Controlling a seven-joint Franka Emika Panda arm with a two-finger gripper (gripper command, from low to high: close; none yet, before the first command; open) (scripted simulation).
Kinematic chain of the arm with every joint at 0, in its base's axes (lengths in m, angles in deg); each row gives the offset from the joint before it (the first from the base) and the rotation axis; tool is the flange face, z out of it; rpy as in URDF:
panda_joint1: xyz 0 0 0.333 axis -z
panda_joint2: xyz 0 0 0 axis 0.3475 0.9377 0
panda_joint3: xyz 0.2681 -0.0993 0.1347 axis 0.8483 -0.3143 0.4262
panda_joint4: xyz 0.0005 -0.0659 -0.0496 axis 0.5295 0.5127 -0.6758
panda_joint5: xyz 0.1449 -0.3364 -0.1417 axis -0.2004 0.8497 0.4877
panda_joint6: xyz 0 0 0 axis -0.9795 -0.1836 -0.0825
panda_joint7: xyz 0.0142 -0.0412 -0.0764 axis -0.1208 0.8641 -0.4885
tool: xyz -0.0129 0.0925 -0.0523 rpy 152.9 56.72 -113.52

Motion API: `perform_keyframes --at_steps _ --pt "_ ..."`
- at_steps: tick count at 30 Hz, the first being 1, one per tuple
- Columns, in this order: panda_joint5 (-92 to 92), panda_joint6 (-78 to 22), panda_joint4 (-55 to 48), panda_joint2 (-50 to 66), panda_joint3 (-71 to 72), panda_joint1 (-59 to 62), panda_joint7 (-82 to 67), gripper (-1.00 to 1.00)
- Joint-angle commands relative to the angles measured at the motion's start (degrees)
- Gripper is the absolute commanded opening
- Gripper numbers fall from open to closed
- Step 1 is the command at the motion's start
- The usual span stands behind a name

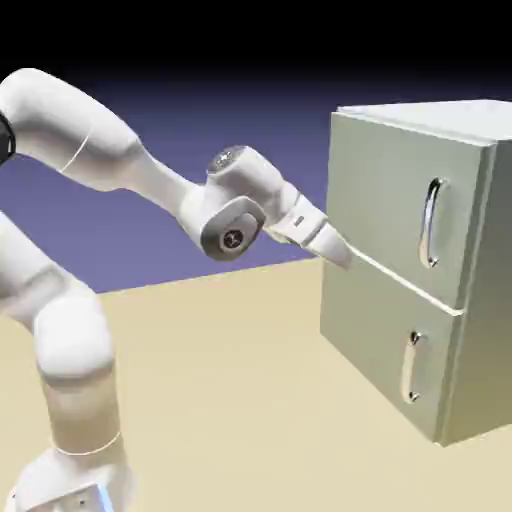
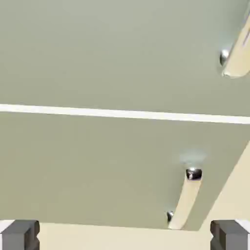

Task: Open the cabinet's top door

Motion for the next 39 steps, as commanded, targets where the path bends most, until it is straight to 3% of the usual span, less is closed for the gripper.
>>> perform_keyframes --at_steps 1,39 --pt "2.5 -0.3 -0.4 -0.6 -1.1 -1.1 1.5 0.0" --pt "97.2 -12.5 -14.7 -22.8 -44.4 -41.9 60.0 0.0"
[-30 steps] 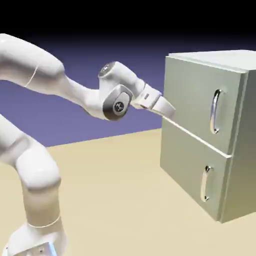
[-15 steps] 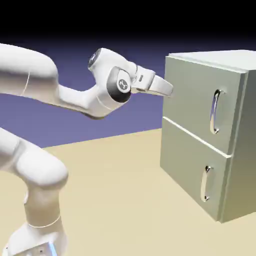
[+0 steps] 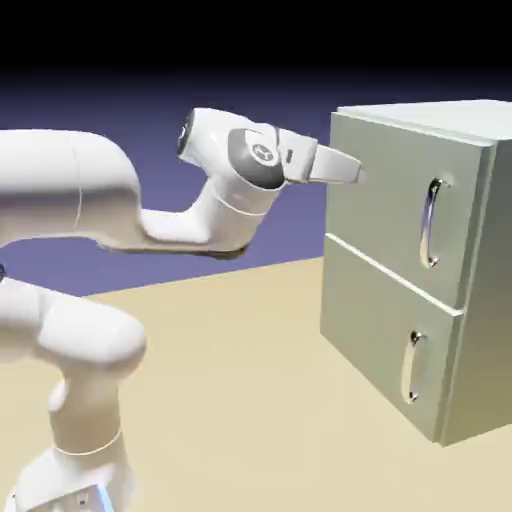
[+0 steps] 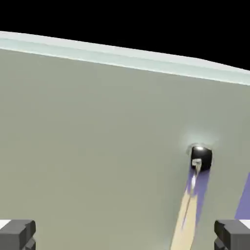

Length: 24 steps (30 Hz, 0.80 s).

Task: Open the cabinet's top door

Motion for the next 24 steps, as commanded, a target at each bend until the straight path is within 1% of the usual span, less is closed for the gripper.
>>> perform_keyframes --at_steps 1,24 --pt "2.5 -0.3 -0.4 -0.6 -1.1 -1.1 1.5 0.0" --pt "59.8 -7.7 -9.0 -14.1 -27.3 -25.8 36.9 0.0"
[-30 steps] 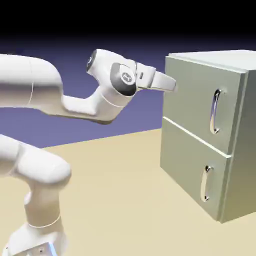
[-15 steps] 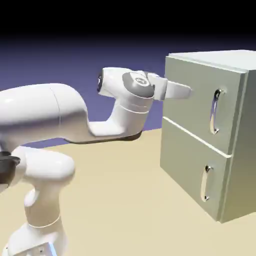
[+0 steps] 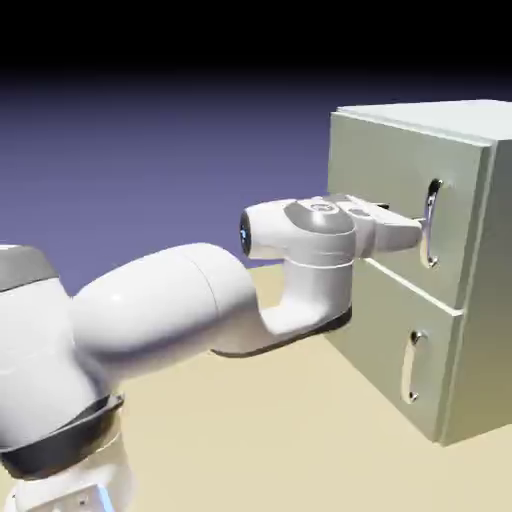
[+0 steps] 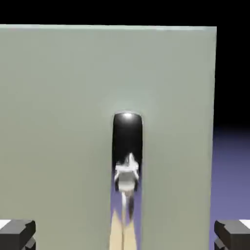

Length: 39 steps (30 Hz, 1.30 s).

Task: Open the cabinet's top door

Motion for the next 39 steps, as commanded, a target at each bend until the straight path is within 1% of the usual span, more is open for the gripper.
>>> perform_keyframes --at_steps 1,3,8,9,10,12,13,17,20,23,31,39 --pt "2.5 -0.3 -0.4 -0.6 -1.1 -1.1 1.5 0.0" --pt "2.5 -0.3 -0.4 -0.6 -1.2 -1.1 1.6 0.0" --pt "3.5 -0.6 -8.9 0.5 -5.0 -10.4 1.2 0.0" --pt "3.5 -0.6 -8.9 0.5 -5.0 -10.4 1.2 -1.0" --pt "3.5 -0.6 -8.9 0.5 -5.0 -10.4 1.2 -1.0" --pt "2.7 -4.1 -4.8 0.9 -3.2 -7.3 2.0 -1.0" --pt "3.1 -5.0 -3.4 2.7 -2.5 -5.8 4.3 -1.0" --pt "6.0 -3.2 -3.9 10.2 -1.6 -3.6 14.3 -1.0" --pt "4.4 -6.5 0.8 13.8 2.4 1.8 17.9 -1.0" --pt "4.2 -7.3 3.3 19.6 6.8 7.3 24.8 -1.0" --pt "-7.8 -17.0 16.2 20.6 23.1 22.8 24.8 -1.0" --pt "-21.3 -23.5 24.6 19.6 39.7 34.3 24.8 -1.0"
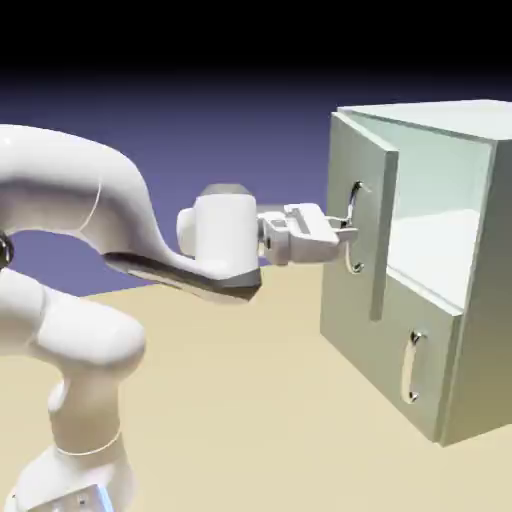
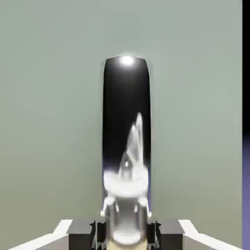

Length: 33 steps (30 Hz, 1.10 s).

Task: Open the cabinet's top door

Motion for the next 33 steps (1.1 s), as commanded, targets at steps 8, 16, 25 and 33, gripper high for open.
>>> perform_keyframes --at_steps 8,16,25,33 --pt "-15.2 -4.4 5.2 -2.1 16.6 8.4 -0.5 -1.0" --pt "-29.2 -3.7 7.2 -3.7 33.2 17.9 -0.3 -1.0" --pt "-47.9 -6.7 8.2 -7.1 49.6 22.7 -4.0 -1.0" --pt "-67.8 -22.3 4.3 -4.1 64.0 18.6 -7.0 -1.0"
